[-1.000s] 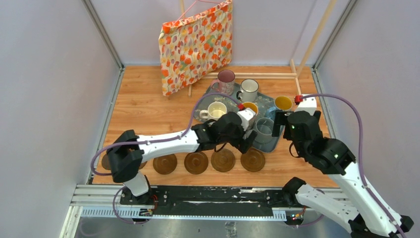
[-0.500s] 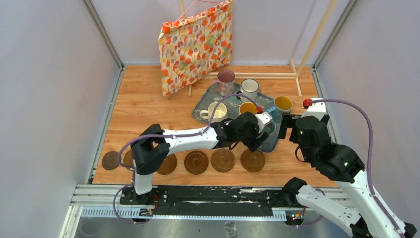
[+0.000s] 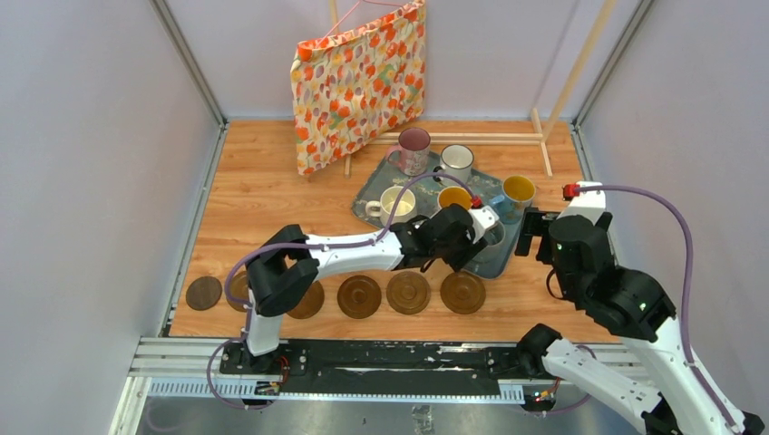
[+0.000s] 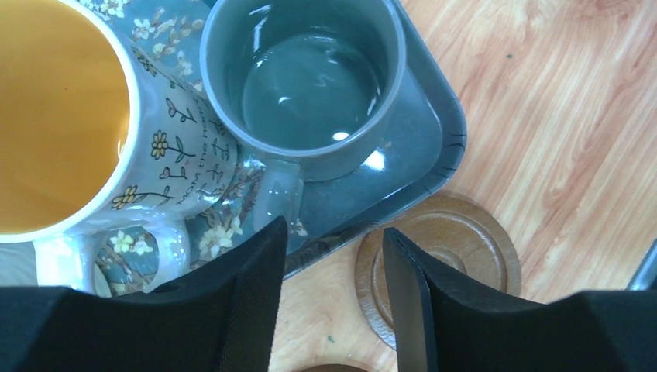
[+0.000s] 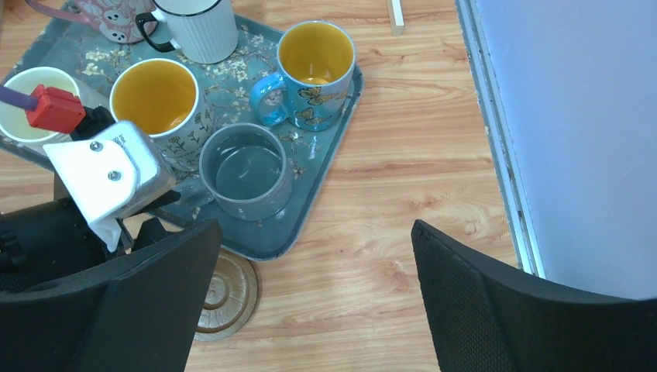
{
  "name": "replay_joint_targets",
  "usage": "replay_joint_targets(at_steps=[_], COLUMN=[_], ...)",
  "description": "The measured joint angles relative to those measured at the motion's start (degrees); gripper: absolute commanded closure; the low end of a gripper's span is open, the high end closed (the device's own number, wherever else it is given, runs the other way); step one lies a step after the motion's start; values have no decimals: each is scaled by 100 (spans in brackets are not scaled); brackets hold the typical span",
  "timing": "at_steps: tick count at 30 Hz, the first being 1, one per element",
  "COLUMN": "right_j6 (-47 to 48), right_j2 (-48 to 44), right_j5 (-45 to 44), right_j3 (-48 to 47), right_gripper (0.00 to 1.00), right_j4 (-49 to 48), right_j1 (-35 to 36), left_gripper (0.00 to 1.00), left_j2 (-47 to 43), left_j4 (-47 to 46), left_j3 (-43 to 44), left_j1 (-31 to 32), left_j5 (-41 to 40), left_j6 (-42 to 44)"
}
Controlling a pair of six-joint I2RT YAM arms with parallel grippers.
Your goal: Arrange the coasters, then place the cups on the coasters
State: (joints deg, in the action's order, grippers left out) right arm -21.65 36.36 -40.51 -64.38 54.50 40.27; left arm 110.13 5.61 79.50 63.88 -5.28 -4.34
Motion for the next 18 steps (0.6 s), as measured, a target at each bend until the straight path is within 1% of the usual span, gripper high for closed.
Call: replay_joint_targets(at_steps=[6,8,13,18], right_j6=[2,7,31,48], right_j2=[-55,-52,-35,-31], right_j5=[-7,-9,-11,-26], right_j3=[0,-2,-70,-144], right_gripper=[3,3,3,2], right_j4=[66,83,129,133], right_j1=[0,0,0,0], left_gripper=[53,56,63,69], left_j2=[116,195,505,619], left_j4=[-37,-33,-7,-11], left_j3=[0,26,221,229], left_j1=[-240,-302,-306,-315], left_j5=[223,278,356,378], left_j6=[251,380,658,800])
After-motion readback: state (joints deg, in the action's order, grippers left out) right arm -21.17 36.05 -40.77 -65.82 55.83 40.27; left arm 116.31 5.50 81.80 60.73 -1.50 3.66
